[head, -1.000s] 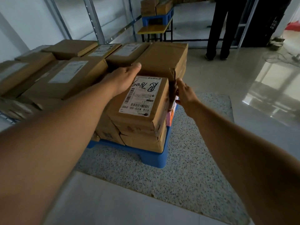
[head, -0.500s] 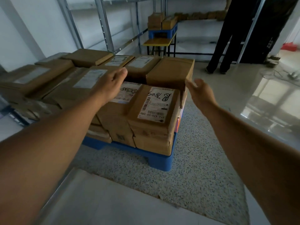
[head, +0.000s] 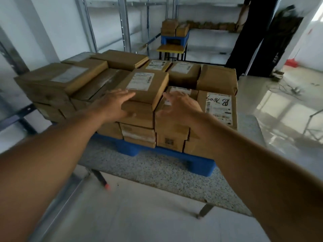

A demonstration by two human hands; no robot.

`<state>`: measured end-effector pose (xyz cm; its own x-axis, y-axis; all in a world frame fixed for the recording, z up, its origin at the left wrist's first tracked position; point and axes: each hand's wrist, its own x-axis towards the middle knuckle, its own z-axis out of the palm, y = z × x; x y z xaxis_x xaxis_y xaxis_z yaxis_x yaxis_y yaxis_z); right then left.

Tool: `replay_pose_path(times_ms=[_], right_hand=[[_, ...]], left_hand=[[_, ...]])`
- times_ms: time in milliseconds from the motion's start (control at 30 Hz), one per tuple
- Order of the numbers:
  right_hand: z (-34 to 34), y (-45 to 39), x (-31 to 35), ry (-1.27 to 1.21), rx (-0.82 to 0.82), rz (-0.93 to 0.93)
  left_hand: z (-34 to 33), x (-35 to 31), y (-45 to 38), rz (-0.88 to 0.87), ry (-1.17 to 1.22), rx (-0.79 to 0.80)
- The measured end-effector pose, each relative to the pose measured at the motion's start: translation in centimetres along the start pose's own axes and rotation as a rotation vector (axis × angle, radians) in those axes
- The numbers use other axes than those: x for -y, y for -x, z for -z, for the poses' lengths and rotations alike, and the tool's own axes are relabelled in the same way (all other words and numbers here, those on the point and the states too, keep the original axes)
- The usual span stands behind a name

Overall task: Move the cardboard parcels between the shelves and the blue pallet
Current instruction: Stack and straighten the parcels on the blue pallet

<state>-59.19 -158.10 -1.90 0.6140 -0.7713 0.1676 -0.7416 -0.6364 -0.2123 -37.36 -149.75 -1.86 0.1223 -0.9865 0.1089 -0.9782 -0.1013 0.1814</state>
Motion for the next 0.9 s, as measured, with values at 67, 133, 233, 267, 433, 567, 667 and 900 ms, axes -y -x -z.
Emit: replay_pose_path(times_ms=[67,133,233,267,433,567,667,900], right_hand=[[-1.3,-0.7,1.9,0.016,0.008,-0.024],[-2.4,-1.0,3.4,0.024,-0.024,-0.037],[-3.2,-1.3,4.5,-0.056,-0.142,-0.097],[-3.3,-1.2,4.7,-0.074,-0.165,-0.113],[-3.3,-1.1,5.2,-0.058,-0.171,-0.135],[-3.2,-1.5,5.0,-0.052,-0.151,-0.12],[-2.5,-1.9,5.2,-0.018,-0.171,-0.1],[-2.4,-3.4,9.5,0.063,-0.193,-0.019]], left_hand=[[-0.3,1.5,-0.3,-0.035,0.004,-0.012],[-0.6,2.4,-0.6,-0.076,0.035,-0.035],[-0.7,3.1,-0.7,-0.146,0.02,-0.084],[-0.8,3.3,-0.7,-0.163,0.009,-0.103],[-1.4,4.0,-1.1,-0.191,-0.008,-0.168],[-1.2,4.2,-1.0,-0.171,0.042,-0.122],[-0.6,4.8,0.1,-0.158,0.102,-0.12],[0.9,12.0,3.6,-0.021,0.131,-0.287]])
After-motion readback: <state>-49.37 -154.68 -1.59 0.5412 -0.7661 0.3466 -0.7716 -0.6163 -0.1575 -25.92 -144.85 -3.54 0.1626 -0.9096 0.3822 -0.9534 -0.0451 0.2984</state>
